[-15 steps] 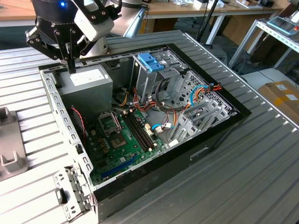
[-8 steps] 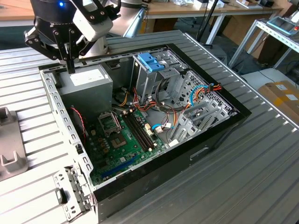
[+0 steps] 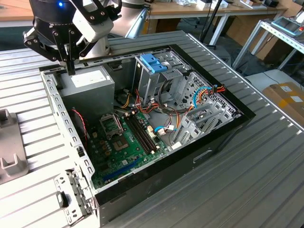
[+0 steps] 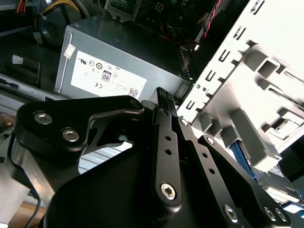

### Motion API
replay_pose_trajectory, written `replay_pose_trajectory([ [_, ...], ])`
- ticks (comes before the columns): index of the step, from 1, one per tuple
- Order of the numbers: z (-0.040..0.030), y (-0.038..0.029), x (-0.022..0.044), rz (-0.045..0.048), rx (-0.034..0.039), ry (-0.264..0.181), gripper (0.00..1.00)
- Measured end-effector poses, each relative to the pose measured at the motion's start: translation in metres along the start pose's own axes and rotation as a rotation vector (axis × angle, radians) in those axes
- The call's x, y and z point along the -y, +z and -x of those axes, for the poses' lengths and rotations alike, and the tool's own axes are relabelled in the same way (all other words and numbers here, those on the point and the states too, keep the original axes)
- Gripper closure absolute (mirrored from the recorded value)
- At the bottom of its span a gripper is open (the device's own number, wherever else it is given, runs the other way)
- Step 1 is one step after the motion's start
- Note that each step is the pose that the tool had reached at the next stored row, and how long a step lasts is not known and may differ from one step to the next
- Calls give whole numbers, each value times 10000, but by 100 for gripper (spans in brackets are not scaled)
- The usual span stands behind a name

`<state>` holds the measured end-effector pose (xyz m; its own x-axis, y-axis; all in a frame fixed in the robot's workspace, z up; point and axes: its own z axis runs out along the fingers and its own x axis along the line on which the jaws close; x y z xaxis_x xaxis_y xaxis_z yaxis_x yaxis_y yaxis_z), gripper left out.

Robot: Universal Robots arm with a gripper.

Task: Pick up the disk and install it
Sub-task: 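Reach for the disk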

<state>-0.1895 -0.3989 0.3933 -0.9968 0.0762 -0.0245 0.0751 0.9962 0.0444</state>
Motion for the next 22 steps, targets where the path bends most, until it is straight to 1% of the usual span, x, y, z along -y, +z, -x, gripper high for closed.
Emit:
replay_pose_trajectory([
  [22,-48,-2,4,-1,0,0,90],
])
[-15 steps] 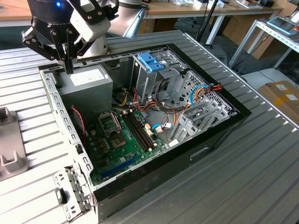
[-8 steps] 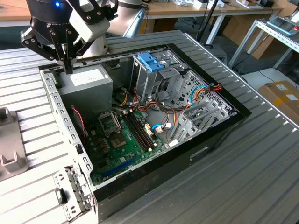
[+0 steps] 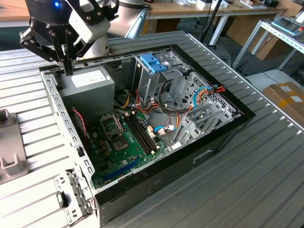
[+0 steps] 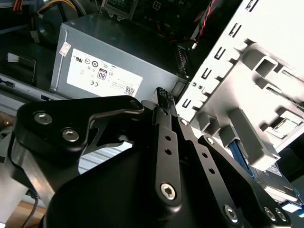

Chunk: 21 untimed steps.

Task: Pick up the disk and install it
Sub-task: 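Reach for the disk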

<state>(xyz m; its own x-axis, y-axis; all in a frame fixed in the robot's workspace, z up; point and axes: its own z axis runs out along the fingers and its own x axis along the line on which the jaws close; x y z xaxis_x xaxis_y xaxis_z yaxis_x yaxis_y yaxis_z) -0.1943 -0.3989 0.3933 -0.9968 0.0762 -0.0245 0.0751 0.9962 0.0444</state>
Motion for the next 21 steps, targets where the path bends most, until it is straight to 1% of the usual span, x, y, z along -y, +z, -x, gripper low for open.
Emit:
replay_pose_trajectory([
  [21,-47,-1,3,0,0,0,90],
])
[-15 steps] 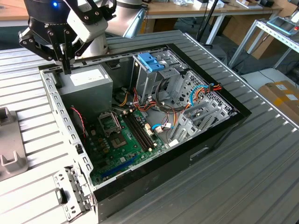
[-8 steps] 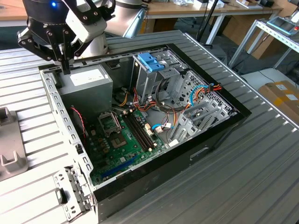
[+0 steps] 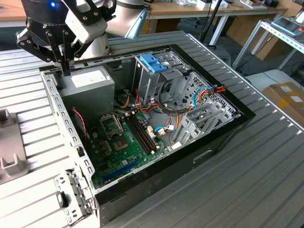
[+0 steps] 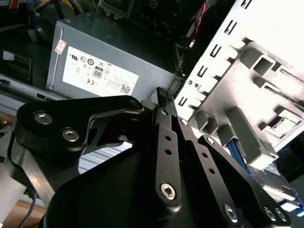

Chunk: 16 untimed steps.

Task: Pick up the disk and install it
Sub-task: 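Reach for the disk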

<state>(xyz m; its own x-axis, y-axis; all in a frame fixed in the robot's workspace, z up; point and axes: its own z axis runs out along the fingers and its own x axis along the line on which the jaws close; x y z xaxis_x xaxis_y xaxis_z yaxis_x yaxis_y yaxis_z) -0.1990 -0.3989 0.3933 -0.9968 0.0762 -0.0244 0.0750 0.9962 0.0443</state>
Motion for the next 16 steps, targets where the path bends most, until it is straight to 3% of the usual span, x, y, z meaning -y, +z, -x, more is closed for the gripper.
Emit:
replay_pose_trajectory([
  [16,-45,-1,3,0,0,1,90],
])
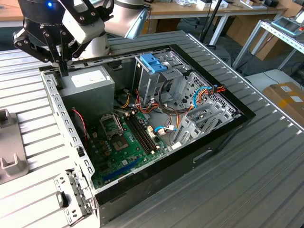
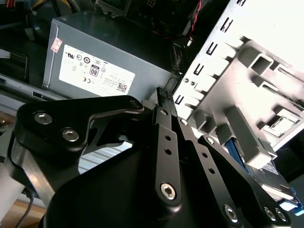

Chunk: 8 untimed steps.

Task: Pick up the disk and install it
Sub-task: 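Reach for the disk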

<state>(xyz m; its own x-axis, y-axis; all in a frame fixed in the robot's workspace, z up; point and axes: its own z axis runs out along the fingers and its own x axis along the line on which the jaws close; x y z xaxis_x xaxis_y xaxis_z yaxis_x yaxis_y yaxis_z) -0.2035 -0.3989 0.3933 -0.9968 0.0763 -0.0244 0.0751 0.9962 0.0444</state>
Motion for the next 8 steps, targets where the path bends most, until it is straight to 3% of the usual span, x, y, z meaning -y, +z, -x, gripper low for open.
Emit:
replay_pose_trajectory([
  [8,-37,-1,3,0,0,0,90],
])
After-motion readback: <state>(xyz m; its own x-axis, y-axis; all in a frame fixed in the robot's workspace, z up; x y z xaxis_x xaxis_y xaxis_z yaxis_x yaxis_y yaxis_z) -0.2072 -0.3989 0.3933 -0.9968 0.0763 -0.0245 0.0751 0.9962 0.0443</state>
